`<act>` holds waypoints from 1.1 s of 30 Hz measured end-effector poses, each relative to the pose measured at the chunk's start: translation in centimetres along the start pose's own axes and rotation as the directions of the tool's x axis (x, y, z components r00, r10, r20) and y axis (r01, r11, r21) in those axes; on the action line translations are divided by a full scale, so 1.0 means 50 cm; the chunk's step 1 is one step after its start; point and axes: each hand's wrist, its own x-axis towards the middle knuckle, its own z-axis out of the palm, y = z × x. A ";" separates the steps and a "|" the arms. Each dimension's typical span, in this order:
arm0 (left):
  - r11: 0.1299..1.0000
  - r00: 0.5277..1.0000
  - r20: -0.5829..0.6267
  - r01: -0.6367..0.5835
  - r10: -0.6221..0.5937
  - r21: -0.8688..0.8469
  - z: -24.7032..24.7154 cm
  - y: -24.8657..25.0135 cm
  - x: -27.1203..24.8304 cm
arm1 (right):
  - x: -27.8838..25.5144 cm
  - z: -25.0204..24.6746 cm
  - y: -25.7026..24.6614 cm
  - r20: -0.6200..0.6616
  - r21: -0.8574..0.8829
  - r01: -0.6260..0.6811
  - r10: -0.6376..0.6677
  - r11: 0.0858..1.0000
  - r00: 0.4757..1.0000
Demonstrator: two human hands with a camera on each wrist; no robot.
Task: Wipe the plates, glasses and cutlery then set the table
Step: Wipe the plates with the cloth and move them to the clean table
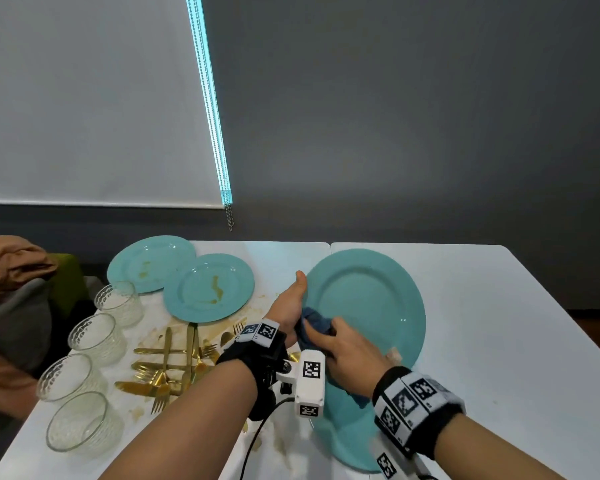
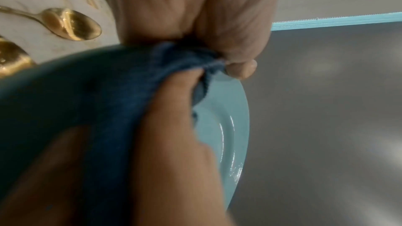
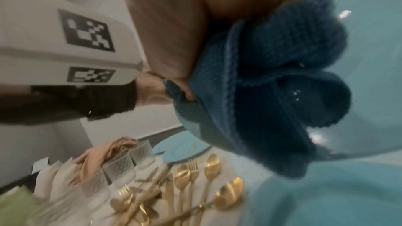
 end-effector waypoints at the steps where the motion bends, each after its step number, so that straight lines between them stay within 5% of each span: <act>1: 1.000 1.000 -0.006 -0.012 0.012 -0.006 -0.002 0.003 -0.004 | -0.011 0.003 0.005 0.052 -0.049 0.035 -0.033 0.998 0.998; 5: 0.999 1.000 0.030 -0.006 0.007 -0.036 -0.020 -0.003 0.001 | -0.053 -0.024 0.059 0.171 -0.220 0.114 -0.077 0.969 0.982; 8: 1.000 1.000 0.016 -0.017 0.018 -0.012 -0.028 0.000 -0.004 | -0.062 -0.061 0.132 0.168 -0.274 0.020 0.028 0.962 0.985; 10: 1.000 1.000 0.016 -0.026 0.026 -0.012 -0.035 0.002 -0.006 | -0.064 -0.092 0.172 0.003 -0.170 -0.218 0.222 0.961 0.975; 12: 0.999 0.999 0.036 -0.028 0.029 -0.036 -0.035 -0.001 -0.012 | -0.057 -0.111 0.187 -0.197 -0.017 -0.407 0.396 0.913 0.897; 14: 0.998 0.994 0.093 -0.046 0.049 -0.042 -0.017 -0.005 -0.020 | -0.025 -0.114 0.175 -0.315 0.107 -0.473 0.482 0.874 0.818; 16: 0.998 0.986 0.154 -0.061 0.063 -0.019 0.012 -0.010 -0.024 | 0.008 -0.111 0.135 -0.342 0.210 -0.460 0.505 0.863 0.792; 21: 0.998 0.994 0.101 -0.053 0.050 0.030 0.031 -0.025 -0.024 | 0.025 -0.054 0.027 -0.219 0.094 -0.221 0.237 0.971 0.946; 23: 0.998 0.993 0.109 -0.056 0.053 0.026 0.018 -0.028 -0.021 | 0.032 -0.070 0.041 -0.234 0.025 -0.232 0.231 0.972 0.944; 27: 0.998 0.992 0.118 -0.050 0.045 0.041 0.008 -0.014 -0.021 | 0.055 -0.106 0.067 -0.292 0.173 -0.438 0.471 0.882 0.832; 31: 0.997 0.983 0.181 -0.002 0.017 -0.082 0.006 -0.011 -0.025 | 0.041 -0.086 0.007 -0.178 0.100 -0.241 0.255 0.965 0.950; 33: 0.988 0.982 0.187 0.029 -0.001 -0.152 0.000 -0.009 -0.022 | 0.043 -0.077 0.006 -0.161 0.036 -0.187 0.190 0.982 0.968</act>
